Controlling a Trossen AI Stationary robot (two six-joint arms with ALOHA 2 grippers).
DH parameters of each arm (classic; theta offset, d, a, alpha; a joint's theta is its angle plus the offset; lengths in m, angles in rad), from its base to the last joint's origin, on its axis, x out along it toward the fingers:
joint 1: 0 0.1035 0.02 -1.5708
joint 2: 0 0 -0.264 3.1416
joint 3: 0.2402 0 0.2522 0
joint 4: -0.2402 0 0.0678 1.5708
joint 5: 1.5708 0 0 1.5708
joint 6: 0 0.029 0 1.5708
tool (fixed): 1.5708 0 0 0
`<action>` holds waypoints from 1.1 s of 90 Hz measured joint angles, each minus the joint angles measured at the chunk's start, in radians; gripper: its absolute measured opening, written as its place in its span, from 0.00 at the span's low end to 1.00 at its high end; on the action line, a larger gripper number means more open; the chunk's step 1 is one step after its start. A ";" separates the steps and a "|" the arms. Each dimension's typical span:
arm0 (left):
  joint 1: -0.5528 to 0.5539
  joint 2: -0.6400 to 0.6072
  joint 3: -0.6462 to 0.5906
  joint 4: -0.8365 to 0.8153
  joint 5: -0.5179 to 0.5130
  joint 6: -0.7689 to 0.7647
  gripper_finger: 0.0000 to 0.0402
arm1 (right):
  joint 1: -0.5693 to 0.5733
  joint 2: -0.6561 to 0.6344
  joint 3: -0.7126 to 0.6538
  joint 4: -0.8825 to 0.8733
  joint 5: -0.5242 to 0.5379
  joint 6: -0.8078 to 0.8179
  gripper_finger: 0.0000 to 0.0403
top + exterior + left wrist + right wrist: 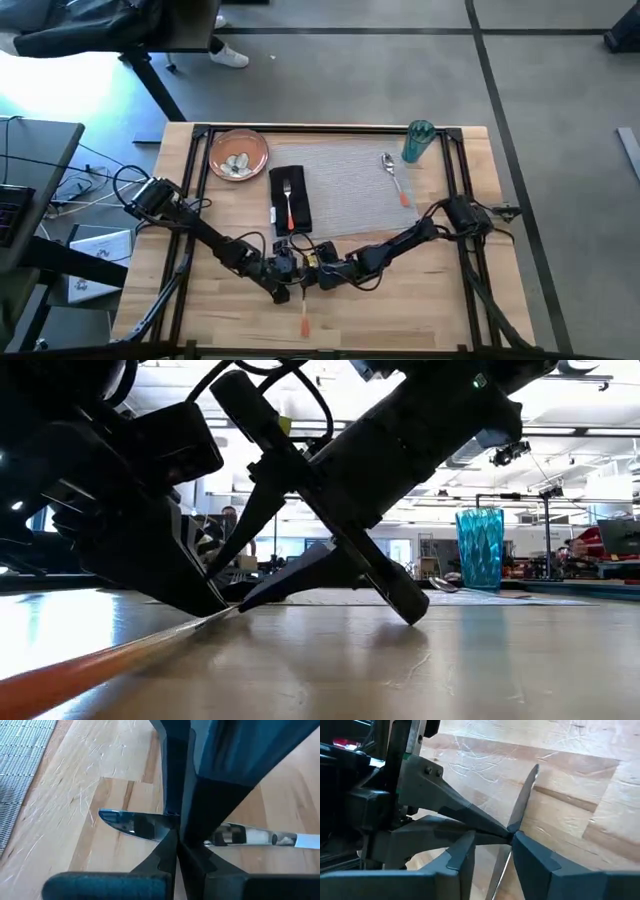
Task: Set table place
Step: Put the orange table knife on the gray table mat beside the orange spoon
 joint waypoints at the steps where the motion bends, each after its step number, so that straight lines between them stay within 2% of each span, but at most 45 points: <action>1: 0.000 0.000 0.000 0.000 0.000 0.000 0.00 | 0.000 0.000 0.000 0.000 0.000 0.000 0.24; 48: 0.000 0.001 0.000 0.007 0.000 0.007 0.00 | 0.000 0.000 0.002 -0.039 -0.030 0.008 0.20; 56: 0.000 0.001 0.000 0.007 0.000 0.007 0.00 | 0.000 0.000 0.002 -0.041 -0.029 0.008 0.15; 69: 0.000 0.001 0.000 0.007 -0.002 0.007 0.00 | 0.004 0.000 0.002 -0.040 -0.001 0.005 0.02; 88: 0.002 -0.009 0.001 0.022 0.002 0.008 0.00 | 0.012 0.000 0.002 -0.041 0.028 -0.005 0.00; 99: -0.006 -0.061 -0.003 -0.021 0.006 0.007 0.00 | 0.015 0.000 0.002 -0.041 0.031 -0.010 0.00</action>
